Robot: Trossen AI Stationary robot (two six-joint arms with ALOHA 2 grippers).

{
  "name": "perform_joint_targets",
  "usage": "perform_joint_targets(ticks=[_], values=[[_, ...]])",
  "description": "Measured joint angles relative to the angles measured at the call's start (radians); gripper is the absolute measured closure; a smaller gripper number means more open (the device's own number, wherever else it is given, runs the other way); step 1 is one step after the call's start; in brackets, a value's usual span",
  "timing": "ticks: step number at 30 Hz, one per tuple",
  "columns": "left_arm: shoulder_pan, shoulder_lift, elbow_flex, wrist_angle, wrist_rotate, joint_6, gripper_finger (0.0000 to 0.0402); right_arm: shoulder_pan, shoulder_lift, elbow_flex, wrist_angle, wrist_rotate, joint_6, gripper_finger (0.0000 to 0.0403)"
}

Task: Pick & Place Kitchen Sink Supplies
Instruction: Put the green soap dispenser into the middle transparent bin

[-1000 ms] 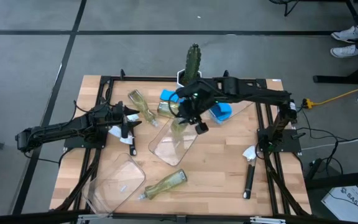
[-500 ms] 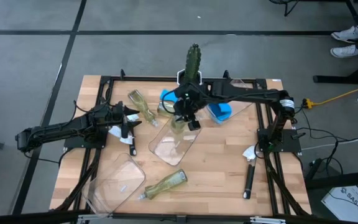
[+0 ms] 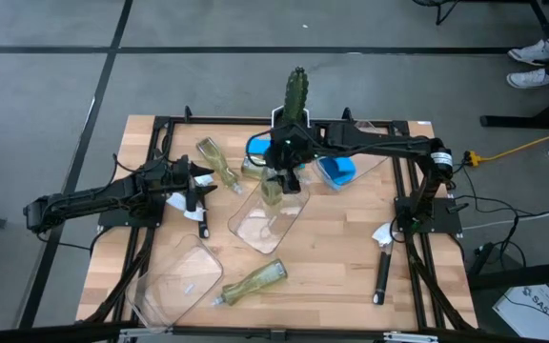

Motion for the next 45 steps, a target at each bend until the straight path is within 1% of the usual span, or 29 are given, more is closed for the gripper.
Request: perform_joint_targets(ticks=[3,7,10,13,19,23,28,33,42,45], values=[[0.0,0.0,0.0,0.0,0.0,0.0,0.0121,0.0,0.0,0.024,-0.004,0.048,0.009,0.0071],[0.0,0.0,0.0,0.0,0.0,0.0,0.0121,0.002,0.0,0.07,-0.005,0.047,0.008,0.005],[0.0,0.0,0.0,0.0,0.0,0.0,0.0121,0.031,0.0,0.108,-0.004,0.047,0.027,0.0046],[0.0,0.0,0.0,0.0,0.0,0.0,0.0121,0.083,0.0,0.12,0.006,0.055,0.027,0.0046],[0.0,0.0,0.0,0.0,0.0,0.0,0.0121,0.217,0.001,0.094,0.028,0.166,0.002,0.0045],[0.0,0.0,0.0,0.0,0.0,0.0,0.0121,0.291,0.001,0.076,0.028,0.172,0.004,0.0045],[0.0,0.0,0.0,0.0,0.0,0.0,0.0121,0.363,0.002,0.028,0.06,0.164,0.032,0.0045],[0.0,0.0,0.0,0.0,0.0,0.0,0.0121,0.422,0.001,-0.056,0.156,0.165,0.059,0.0045],[0.0,0.0,0.0,0.0,0.0,0.0,0.0121,0.518,0.002,-0.254,0.414,0.166,0.082,0.0045],[0.0,0.0,0.0,0.0,0.0,0.0,0.0121,0.551,0.002,-0.321,0.488,0.164,0.114,0.0045]])
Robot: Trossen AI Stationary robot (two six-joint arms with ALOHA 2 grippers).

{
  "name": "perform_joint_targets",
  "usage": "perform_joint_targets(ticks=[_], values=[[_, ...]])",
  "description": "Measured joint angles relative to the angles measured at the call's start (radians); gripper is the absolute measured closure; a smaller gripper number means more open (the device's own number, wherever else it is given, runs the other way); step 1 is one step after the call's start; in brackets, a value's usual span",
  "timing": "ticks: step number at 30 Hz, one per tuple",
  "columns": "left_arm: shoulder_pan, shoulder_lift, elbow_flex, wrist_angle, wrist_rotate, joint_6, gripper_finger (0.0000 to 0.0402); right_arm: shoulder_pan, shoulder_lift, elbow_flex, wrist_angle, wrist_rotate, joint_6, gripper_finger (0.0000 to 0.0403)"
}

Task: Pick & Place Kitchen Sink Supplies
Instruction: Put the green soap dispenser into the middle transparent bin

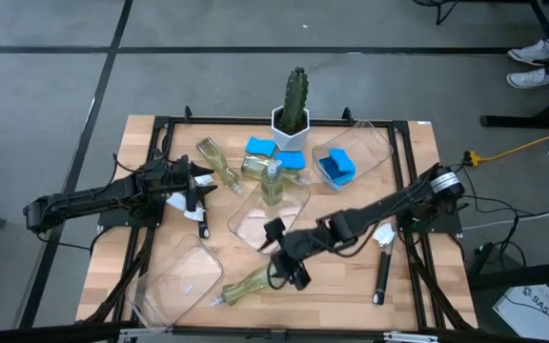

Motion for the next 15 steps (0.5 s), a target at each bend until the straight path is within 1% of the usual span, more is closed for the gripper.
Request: perform_joint_targets(ticks=[4,6,10,15], values=[[0.0,0.0,0.0,0.0,0.0,0.0,0.0121,0.037,0.003,-0.074,0.12,0.001,0.05,0.0045],[0.0,0.0,0.0,0.0,0.0,0.0,0.0121,0.054,0.02,-0.088,0.152,0.003,0.072,0.0045],[0.0,0.0,0.0,0.001,0.0,0.0,0.0121,0.08,0.101,-0.064,0.168,0.014,0.075,0.0045],[0.0,0.0,0.0,0.002,0.0,0.0,0.0121,0.082,0.202,0.001,0.159,0.009,0.092,0.0045]])
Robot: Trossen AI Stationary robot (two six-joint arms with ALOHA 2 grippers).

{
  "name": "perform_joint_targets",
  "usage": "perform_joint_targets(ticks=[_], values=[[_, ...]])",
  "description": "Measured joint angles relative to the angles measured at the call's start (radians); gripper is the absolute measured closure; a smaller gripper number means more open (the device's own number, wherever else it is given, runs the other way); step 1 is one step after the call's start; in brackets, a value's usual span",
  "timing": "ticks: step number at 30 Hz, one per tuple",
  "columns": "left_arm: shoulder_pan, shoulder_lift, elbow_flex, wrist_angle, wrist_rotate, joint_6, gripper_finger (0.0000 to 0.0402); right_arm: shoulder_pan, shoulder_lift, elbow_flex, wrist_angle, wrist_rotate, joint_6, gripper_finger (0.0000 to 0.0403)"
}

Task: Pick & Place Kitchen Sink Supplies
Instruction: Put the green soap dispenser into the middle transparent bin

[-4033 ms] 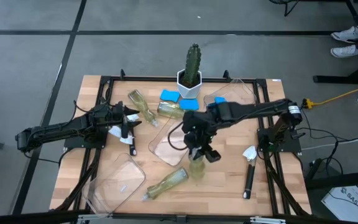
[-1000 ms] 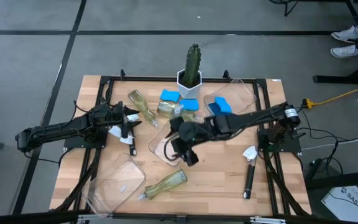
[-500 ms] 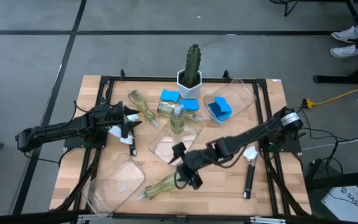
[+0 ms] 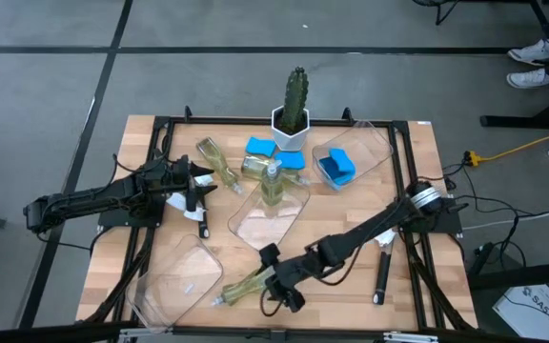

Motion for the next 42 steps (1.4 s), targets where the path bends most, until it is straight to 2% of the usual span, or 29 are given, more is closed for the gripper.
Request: perform_joint_targets(ticks=[10,19,23,31,42], values=[[0.0,0.001,0.0,-0.001,0.0,0.0,0.0121,-0.038,0.101,0.111,-0.025,0.001,0.011,0.0045],[0.0,0.001,0.0,-0.002,0.0,0.0,0.0121,-0.037,0.26,0.397,-0.349,0.027,0.005,0.0045],[0.0,0.001,0.0,-0.002,0.0,0.0,0.0121,-0.042,0.306,0.473,-0.425,0.028,0.011,0.0045],[0.0,0.001,0.0,-0.001,0.0,0.0,0.0121,-0.054,0.327,0.496,-0.512,0.019,0.047,0.0052],[0.0,0.001,0.0,-0.002,0.0,0.0,0.0121,-0.043,0.328,0.51,-0.677,0.044,0.126,0.0127]])
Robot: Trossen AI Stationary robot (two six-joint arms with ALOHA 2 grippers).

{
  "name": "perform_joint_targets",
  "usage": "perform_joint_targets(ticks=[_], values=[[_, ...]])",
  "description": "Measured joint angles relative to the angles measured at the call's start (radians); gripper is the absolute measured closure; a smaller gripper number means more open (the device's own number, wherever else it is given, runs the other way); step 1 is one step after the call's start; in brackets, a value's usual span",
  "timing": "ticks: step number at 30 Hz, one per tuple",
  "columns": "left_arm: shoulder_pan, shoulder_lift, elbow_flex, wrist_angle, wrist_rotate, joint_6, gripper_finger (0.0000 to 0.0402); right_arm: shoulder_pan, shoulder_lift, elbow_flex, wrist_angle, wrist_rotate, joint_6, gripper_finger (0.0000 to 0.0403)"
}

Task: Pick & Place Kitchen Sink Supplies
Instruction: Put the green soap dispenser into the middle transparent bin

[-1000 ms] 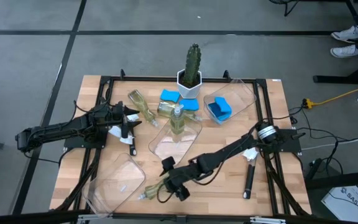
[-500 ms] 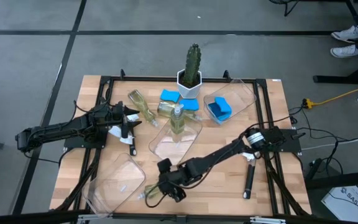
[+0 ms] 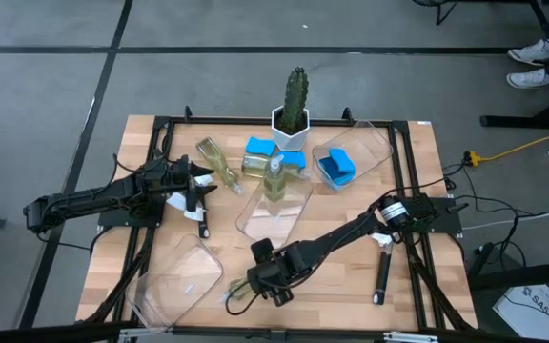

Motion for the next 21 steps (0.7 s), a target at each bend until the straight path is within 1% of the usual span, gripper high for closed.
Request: perform_joint_targets(ticks=[4,11,18,21], values=[[0.0,0.0,0.0,0.0,0.0,0.0,0.0121,0.012,0.003,0.036,-0.1,0.032,0.03,0.014],[0.0,0.0,0.0,0.0,0.0,0.0,0.0121,0.04,0.008,0.103,-0.275,0.043,0.094,0.0147],[0.0,0.0,0.0,0.0,0.0,0.0,0.0121,0.069,0.006,0.106,-0.442,0.027,0.242,0.0147],[0.0,0.0,0.0,0.0,0.0,0.0,0.0121,0.083,0.006,0.106,-0.509,0.028,0.269,0.0147]])
